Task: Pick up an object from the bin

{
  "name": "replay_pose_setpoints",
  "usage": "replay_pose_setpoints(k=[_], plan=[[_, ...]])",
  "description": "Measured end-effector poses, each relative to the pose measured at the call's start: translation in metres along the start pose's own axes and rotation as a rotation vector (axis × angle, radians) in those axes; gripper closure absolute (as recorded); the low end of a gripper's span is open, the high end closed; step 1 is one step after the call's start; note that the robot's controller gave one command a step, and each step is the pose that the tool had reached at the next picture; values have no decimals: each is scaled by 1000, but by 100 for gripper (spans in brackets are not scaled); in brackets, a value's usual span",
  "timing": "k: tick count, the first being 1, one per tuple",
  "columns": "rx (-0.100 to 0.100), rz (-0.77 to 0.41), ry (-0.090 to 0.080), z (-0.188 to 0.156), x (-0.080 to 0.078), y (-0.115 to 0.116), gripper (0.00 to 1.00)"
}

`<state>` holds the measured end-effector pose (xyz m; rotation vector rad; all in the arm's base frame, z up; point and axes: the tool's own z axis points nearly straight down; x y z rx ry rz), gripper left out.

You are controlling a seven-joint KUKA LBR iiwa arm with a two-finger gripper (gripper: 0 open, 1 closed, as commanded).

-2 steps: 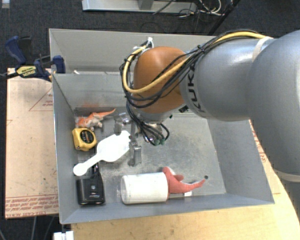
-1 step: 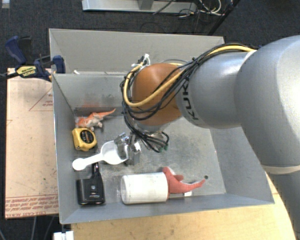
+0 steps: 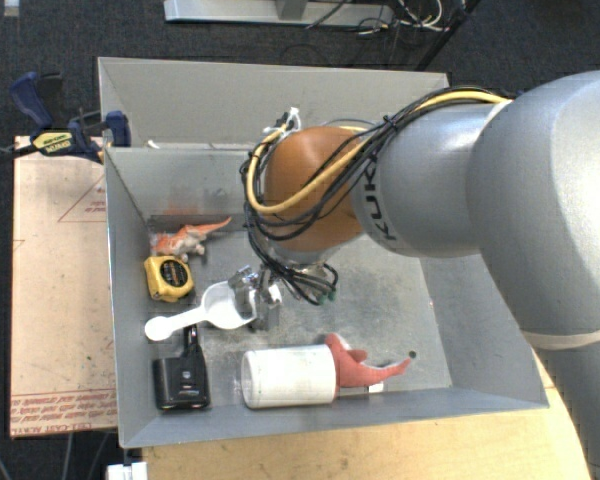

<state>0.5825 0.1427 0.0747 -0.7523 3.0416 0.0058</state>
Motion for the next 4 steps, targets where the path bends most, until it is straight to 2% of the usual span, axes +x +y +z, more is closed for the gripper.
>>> replay_pose_setpoints(k=[1, 3, 4], plan=[[0, 0, 0, 0, 0, 0, 100], [0, -2, -3, -36, -3, 1, 100], [0, -14, -6, -19, -4, -5, 100]])
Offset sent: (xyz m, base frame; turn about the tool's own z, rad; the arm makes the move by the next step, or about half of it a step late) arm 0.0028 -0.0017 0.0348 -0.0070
